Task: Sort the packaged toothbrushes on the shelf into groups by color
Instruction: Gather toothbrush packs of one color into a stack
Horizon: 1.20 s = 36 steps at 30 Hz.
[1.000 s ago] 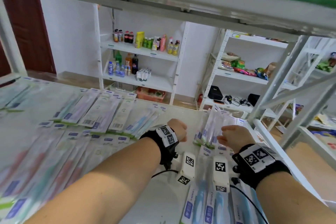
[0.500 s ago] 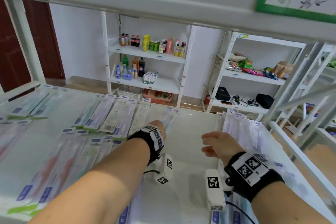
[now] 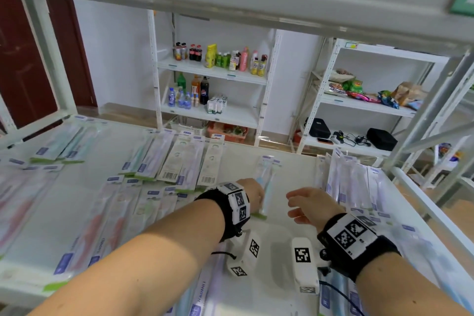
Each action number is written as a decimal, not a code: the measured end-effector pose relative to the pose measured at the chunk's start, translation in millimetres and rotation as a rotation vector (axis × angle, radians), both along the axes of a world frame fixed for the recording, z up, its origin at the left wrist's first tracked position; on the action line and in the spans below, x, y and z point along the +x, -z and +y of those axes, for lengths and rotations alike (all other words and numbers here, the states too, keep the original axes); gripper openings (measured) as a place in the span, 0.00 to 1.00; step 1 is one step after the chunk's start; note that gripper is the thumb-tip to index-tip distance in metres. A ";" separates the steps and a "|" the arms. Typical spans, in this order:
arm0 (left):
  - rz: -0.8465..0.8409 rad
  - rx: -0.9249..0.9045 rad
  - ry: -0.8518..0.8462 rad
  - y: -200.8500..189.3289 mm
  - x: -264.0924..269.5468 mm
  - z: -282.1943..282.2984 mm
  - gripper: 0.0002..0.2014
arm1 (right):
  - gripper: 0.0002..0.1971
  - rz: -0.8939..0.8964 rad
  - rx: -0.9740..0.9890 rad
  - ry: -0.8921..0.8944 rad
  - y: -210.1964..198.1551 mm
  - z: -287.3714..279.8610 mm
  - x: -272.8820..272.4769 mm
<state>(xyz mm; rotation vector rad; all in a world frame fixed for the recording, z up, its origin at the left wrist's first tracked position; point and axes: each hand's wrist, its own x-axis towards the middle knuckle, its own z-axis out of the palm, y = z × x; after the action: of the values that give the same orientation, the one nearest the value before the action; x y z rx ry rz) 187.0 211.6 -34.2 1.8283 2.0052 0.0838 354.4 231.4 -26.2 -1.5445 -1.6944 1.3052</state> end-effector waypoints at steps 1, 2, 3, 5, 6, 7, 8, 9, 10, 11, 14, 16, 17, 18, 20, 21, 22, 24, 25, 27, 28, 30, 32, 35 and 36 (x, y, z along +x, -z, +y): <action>-0.036 0.021 -0.014 0.3 -3.0 -4.0 0.23 | 0.07 -0.008 0.003 -0.007 0.5 -0.9 -5.1; -0.069 0.045 -0.033 0.6 -6.2 -8.0 0.24 | 0.07 -0.013 0.006 -0.014 0.8 -2.4 -9.7; -0.096 0.071 -0.056 0.7 -10.1 -11.3 0.25 | 0.07 -0.016 0.007 -0.024 1.1 -3.5 -14.5; -0.136 0.105 -0.090 0.5 -17.3 -16.7 0.24 | 0.07 -0.024 0.008 -0.045 0.8 -6.1 -22.7; -0.151 0.107 -0.100 -0.5 -20.8 -19.4 0.24 | 0.07 -0.027 0.008 -0.056 0.4 -7.4 -26.1; -0.166 0.105 -0.111 -2.3 -25.2 -21.9 0.23 | 0.06 -0.029 0.007 -0.068 0.2 -8.6 -29.0; -0.183 0.110 -0.124 -4.7 -29.9 -24.0 0.23 | 0.06 -0.030 0.006 -0.079 0.1 -9.8 -31.4; -0.198 0.117 -0.135 -7.9 -35.2 -26.0 0.22 | 0.06 -0.034 0.005 -0.091 0.3 -11.0 -33.6; -0.211 0.123 -0.142 -11.7 -41.1 -28.0 0.22 | 0.06 -0.043 0.002 -0.102 0.8 -12.3 -35.4; -0.224 0.126 -0.149 -15.8 -47.3 -30.0 0.21 | 0.06 -0.055 -0.001 -0.113 1.1 -13.5 -37.1; -0.309 0.090 -0.201 -26.0 -66.1 -39.0 0.18 | 0.06 -0.082 -0.018 -0.142 3.5 -17.3 -43.0; -0.346 0.059 -0.233 -29.8 -76.3 -48.5 0.16 | 0.06 -0.080 -0.034 -0.161 4.9 -20.8 -48.3; -0.344 0.047 -0.242 -30.3 -80.8 -53.4 0.15 | 0.05 -0.082 -0.039 -0.172 5.1 -22.9 -51.1; -0.344 0.033 -0.250 -29.7 -84.4 -58.3 0.14 | 0.04 -0.084 -0.042 -0.183 5.1 -24.9 -54.2; -0.334 0.000 -0.252 -27.2 -89.2 -68.0 0.14 | 0.03 -0.091 -0.051 -0.211 4.5 -29.6 -60.3; -0.318 -0.016 -0.248 -25.7 -91.0 -72.3 0.13 | 0.02 -0.104 -0.059 -0.236 3.4 -32.7 -63.2; -0.307 -0.030 -0.245 -24.5 -92.1 -76.3 0.12 | 0.02 -0.125 -0.070 -0.273 2.5 -36.3 -65.8; -0.321 -0.043 -0.253 -22.8 -94.7 -82.4 0.11 | 0.04 -0.182 -0.110 -0.362 1.1 -45.2 -70.4; -0.341 -0.040 -0.264 -22.4 -96.3 -84.9 0.10 | 0.04 -0.204 -0.136 -0.402 1.1 -50.7 -72.9; -0.357 -0.019 -0.276 -22.6 -99.5 -89.3 0.09 | 0.05 -0.244 -0.159 -0.455 2.0 -60.6 -77.7; -0.360 -0.011 -0.277 -23.1 -100.8 -91.7 0.09 | 0.05 -0.258 -0.156 -0.461 2.8 -64.5 -80.4; -0.376 -0.008 -0.277 -24.7 -103.1 -96.4 0.09 | 0.06 -0.231 -0.164 -0.419 4.5 -70.3 -86.6; -0.382 -0.009 -0.272 -26.0 -105.3 -100.1 0.09 | 0.09 -0.223 -0.144 -0.380 5.8 -71.9 -93.9; -0.395 0.003 -0.274 -27.3 -111.2 -105.7 0.07 | 0.12 -0.275 -0.080 -0.367 5.5 -71.5 -104.7; -0.406 0.010 -0.277 -27.9 -114.4 -108.2 0.07 | 0.11 -0.283 -0.063 -0.359 6.0 -70.2 -107.8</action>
<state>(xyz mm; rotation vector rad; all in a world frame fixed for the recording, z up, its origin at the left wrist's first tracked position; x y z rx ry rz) 72.6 103.4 -6.3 1.3891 1.9439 0.5047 246.6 161.1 -32.2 -1.5693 -2.2094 1.3708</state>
